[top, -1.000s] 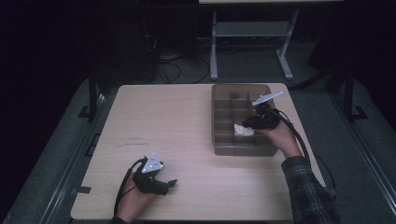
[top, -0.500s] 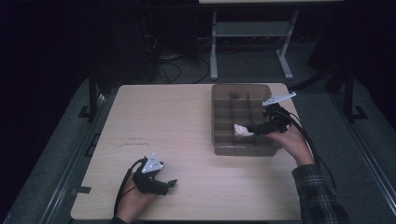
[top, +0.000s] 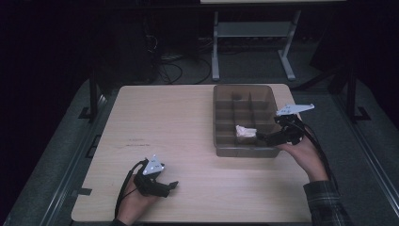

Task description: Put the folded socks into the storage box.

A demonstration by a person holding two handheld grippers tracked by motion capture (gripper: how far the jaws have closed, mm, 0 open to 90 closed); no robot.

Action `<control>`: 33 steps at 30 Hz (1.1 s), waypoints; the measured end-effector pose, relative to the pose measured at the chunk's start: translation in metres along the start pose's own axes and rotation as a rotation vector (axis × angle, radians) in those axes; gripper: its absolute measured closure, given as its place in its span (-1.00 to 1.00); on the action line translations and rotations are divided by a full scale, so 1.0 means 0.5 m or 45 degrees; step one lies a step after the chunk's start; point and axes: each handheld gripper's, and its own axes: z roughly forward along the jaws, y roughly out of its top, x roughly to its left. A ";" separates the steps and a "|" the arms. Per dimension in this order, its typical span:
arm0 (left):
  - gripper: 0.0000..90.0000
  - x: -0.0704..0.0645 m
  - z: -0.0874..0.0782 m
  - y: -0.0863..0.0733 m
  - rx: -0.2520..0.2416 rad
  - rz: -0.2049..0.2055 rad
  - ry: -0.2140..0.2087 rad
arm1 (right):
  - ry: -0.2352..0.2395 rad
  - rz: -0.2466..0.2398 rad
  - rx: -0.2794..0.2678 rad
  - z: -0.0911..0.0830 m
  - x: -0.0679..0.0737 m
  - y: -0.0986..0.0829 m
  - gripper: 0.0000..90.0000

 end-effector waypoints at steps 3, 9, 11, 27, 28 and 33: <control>-0.70 0.000 0.000 0.000 0.001 0.001 0.000 | -0.014 0.001 -0.010 -0.011 0.002 -0.012 -1.00; -0.70 0.000 0.000 0.000 -0.003 0.001 0.001 | -0.037 0.005 -0.004 -0.028 0.003 -0.043 -1.00; -0.70 0.000 0.000 0.000 -0.003 0.001 0.001 | -0.042 0.005 -0.011 -0.034 0.002 -0.053 -1.00; -0.70 0.000 0.000 -0.001 -0.001 0.001 0.000 | -0.087 0.034 -0.021 -0.080 0.006 -0.128 -1.00; -0.70 0.000 0.000 -0.001 -0.001 0.001 0.000 | -0.087 0.034 -0.014 -0.081 0.008 -0.135 -1.00; -0.70 -0.001 -0.001 -0.001 0.000 0.000 -0.002 | -0.096 0.037 -0.008 -0.083 0.011 -0.166 -1.00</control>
